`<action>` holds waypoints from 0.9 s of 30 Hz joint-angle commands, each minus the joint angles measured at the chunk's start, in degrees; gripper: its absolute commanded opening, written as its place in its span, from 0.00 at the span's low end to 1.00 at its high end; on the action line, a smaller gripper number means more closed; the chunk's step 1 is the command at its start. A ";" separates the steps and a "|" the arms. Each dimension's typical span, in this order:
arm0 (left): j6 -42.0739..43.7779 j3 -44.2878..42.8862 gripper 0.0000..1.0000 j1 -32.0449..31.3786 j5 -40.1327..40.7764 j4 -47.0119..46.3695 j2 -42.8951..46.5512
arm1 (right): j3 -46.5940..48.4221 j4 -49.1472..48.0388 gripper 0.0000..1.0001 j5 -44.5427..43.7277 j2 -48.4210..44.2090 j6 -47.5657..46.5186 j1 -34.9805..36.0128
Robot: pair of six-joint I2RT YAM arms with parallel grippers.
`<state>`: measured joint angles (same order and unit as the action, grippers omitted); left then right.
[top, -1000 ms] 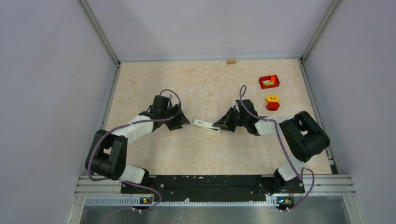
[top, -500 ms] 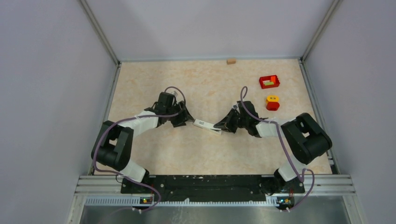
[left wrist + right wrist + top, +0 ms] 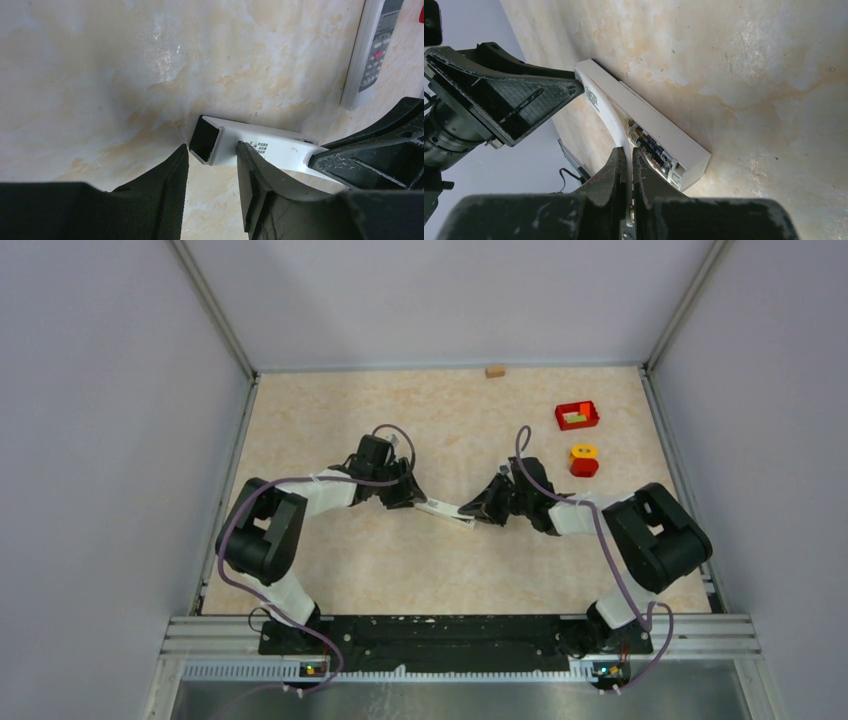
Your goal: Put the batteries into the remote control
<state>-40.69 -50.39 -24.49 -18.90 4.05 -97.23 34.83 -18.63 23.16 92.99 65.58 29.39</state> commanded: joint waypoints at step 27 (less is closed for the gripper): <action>4.78 3.41 0.31 -4.77 6.67 4.51 -7.08 | 1.51 17.38 0.33 -5.98 -10.20 -5.24 -0.20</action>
<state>-37.12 -50.52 -28.03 -16.93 0.38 -98.54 34.61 -7.07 18.74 86.00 62.41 29.36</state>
